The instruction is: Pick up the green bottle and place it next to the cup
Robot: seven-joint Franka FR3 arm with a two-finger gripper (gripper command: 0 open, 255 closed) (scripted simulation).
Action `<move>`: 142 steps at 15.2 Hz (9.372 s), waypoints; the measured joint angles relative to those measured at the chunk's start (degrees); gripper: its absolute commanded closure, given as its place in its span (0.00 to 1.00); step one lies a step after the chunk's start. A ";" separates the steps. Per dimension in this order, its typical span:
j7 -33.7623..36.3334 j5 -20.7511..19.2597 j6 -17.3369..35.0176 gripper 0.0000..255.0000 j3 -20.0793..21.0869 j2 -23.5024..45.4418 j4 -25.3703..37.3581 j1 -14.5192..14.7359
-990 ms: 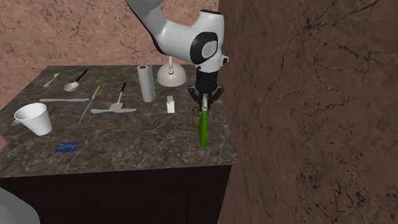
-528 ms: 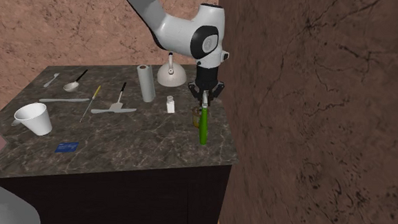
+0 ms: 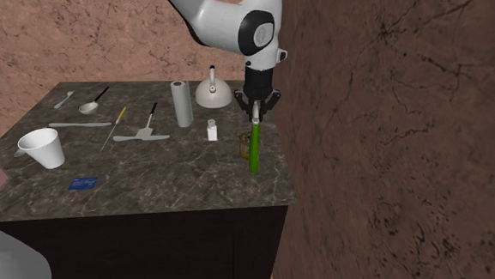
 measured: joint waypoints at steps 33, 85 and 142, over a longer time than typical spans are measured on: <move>3.46 -5.55 -20.61 1.00 -2.72 -12.58 8.72 1.92; 53.94 -9.74 -26.06 1.00 22.39 -39.00 -11.07 26.39; 91.78 -19.27 -13.08 1.00 37.62 -3.83 10.15 45.99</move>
